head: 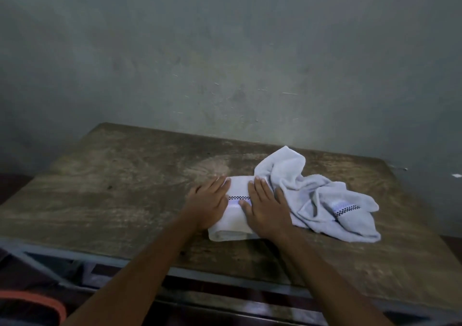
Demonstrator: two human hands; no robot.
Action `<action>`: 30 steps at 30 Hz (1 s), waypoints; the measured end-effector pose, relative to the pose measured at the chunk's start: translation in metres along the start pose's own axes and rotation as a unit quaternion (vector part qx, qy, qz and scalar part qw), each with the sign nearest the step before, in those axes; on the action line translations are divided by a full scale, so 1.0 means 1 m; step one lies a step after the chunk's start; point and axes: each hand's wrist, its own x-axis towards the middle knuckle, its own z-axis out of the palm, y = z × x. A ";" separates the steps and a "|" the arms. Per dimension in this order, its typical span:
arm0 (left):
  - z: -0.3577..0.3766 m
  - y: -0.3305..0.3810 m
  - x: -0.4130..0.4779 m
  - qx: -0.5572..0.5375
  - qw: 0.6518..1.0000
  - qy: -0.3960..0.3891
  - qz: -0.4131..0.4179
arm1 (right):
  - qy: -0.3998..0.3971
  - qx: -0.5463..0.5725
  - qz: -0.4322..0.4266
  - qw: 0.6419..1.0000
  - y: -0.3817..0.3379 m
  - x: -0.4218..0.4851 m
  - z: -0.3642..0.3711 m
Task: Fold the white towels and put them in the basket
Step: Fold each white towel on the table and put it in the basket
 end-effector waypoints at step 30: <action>0.000 -0.005 -0.061 -0.021 0.994 0.034 -0.098 | -0.025 -0.003 -0.031 0.999 -0.039 -0.041 -0.009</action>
